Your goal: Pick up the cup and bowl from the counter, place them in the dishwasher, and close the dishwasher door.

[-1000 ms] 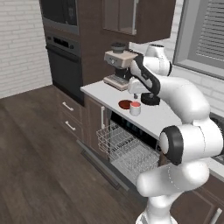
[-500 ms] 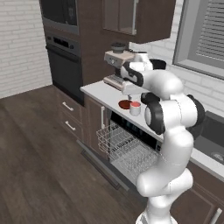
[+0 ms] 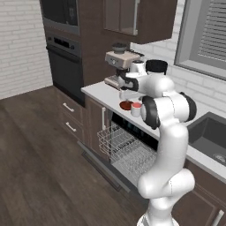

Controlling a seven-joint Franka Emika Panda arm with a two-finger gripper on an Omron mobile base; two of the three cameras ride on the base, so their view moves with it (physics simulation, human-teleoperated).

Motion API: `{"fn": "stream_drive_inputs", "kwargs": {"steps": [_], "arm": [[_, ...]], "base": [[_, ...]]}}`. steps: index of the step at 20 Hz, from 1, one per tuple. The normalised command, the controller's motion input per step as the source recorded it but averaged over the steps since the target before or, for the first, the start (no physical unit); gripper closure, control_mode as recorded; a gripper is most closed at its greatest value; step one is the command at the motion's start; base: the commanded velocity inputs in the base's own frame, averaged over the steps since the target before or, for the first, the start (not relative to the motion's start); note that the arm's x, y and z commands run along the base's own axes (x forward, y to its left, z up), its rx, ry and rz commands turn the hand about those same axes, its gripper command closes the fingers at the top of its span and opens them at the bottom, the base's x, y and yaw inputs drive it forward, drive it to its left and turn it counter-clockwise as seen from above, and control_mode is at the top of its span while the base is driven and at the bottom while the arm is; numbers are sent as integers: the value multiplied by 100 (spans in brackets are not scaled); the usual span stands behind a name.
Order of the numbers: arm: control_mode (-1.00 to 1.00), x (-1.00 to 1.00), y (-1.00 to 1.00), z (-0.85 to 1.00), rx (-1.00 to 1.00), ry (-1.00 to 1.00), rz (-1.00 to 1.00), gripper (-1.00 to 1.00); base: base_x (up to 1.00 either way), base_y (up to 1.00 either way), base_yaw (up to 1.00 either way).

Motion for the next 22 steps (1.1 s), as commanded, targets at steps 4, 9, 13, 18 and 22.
{"fn": "stream_drive_inputs", "kwargs": {"steps": [4, 9, 13, 18, 22], "arm": [[-100, 48, -7, -36, 0, -11, 1, -100], [-100, 39, -6, -40, 0, -13, 0, -100], [-100, 39, -10, -25, 0, -8, 0, -100], [-100, 27, -7, -9, 0, -3, 0, -100], [-100, 4, 0, -3, 0, 6, 0, -100]], "base": [[0, 0, 0], [0, 0, 0], [0, 0, 0], [0, 0, 0], [0, 0, 0]]}}
